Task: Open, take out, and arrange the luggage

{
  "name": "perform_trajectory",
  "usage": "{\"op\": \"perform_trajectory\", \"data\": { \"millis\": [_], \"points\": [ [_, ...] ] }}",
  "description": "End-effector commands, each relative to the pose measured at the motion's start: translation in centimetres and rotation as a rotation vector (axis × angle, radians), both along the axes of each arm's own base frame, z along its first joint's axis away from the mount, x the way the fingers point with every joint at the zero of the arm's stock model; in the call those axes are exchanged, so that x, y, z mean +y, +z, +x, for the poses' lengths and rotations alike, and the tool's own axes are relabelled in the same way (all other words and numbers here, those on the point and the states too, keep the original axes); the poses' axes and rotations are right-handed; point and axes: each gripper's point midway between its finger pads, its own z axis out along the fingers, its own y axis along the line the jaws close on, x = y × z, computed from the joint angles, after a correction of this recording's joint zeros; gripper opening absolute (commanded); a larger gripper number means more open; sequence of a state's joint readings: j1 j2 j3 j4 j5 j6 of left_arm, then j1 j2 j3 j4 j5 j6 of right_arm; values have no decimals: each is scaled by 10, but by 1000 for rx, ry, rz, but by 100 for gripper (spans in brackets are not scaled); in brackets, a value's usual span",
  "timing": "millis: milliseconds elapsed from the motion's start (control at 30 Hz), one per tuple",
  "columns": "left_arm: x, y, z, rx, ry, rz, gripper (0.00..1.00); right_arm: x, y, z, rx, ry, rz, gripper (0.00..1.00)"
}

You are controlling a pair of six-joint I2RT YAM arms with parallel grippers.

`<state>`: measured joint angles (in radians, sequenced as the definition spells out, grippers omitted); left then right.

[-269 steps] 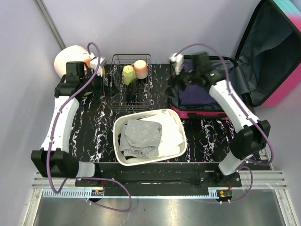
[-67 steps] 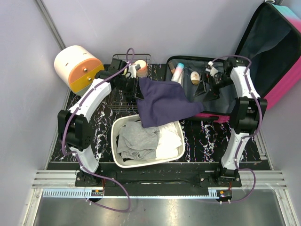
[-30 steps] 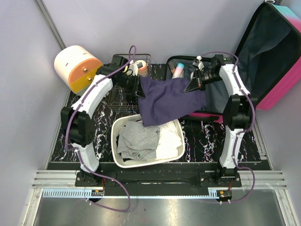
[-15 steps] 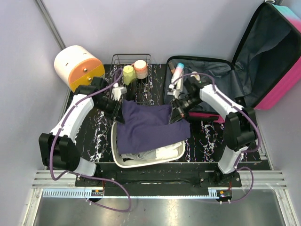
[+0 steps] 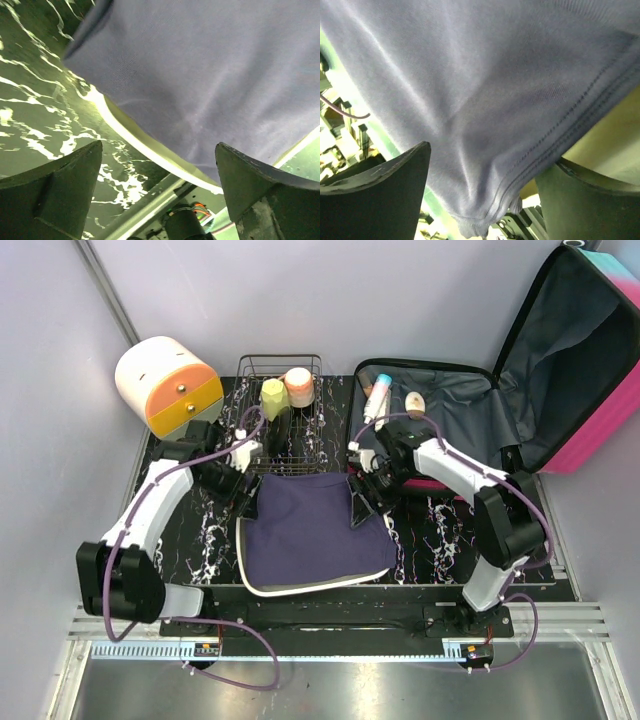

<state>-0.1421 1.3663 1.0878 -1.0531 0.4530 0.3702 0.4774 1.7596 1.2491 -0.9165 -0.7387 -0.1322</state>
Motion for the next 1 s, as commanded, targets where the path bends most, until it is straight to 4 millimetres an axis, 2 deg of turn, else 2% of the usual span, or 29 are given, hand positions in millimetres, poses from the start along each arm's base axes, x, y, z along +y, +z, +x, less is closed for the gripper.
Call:
{"op": "perform_trajectory", "data": {
  "millis": [0,33,100,133,167,200,233,267,300,333,367,400,433,467,500,533,567,600,633,667,733,767,800,833,867,967],
  "points": [
    [-9,82,23,-336,-165,-22,99,0,65,30,-277,-1,46,93],
    [-14,92,23,-370,-195,-21,99,-2,77,36,-311,-12,53,99],
    [-39,109,19,-426,-291,-29,99,-9,96,40,-351,-23,82,99],
    [-49,112,18,-435,-319,-38,99,-19,108,52,-372,-64,107,100],
    [-70,114,14,-459,-376,-53,99,-24,117,56,-360,-88,151,100],
    [-82,107,13,-440,-398,-56,99,-32,124,61,-349,-125,167,100],
    [-93,104,13,-441,-425,-59,99,-50,133,77,-361,-191,179,100],
    [-116,102,10,-470,-488,-74,99,-58,138,85,-356,-231,188,100],
    [-130,92,14,-449,-504,-70,99,-66,137,94,-344,-265,184,100],
    [-143,87,16,-455,-526,-67,99,-85,144,110,-368,-329,182,99],
    [-168,75,19,-455,-578,-47,99,-93,146,116,-369,-360,176,100],
    [-179,68,20,-454,-603,-29,99,-102,143,125,-364,-393,164,100],
    [-196,60,12,-447,-656,-15,99,-109,146,131,-375,-413,162,100],
    [-200,40,19,-420,-672,56,99,-126,145,139,-378,-465,145,100],
    [-202,29,17,-394,-692,77,99,-133,145,143,-382,-485,136,100],
    [-201,18,13,-358,-710,91,99,-138,146,146,-390,-499,133,100],
    [-188,-6,7,-287,-743,152,99,-146,146,148,-396,-518,126,100],
    [-177,-19,3,-252,-764,191,99,-149,146,149,-398,-525,122,100],
    [-163,-29,3,-226,-765,217,99,-151,146,150,-401,-527,119,100],
    [-141,-46,-6,-182,-792,256,99,-153,147,150,-406,-529,118,100],
    [-107,-56,-5,-136,-777,284,99,-153,145,150,-401,-529,116,100],
    [-84,-62,-17,-99,-814,306,99,-153,143,150,-396,-526,121,99],
    [-70,-64,-20,-89,-823,321,99,-153,142,152,-392,-527,120,100],
    [-48,-67,-22,-68,-817,353,99,-152,141,152,-386,-527,126,100],
    [-29,-70,-33,-66,-864,365,99,-152,140,152,-378,-527,127,100],
    [20,-74,-41,-51,-877,410,99,-150,136,156,-356,-529,137,100]
  ]
}}
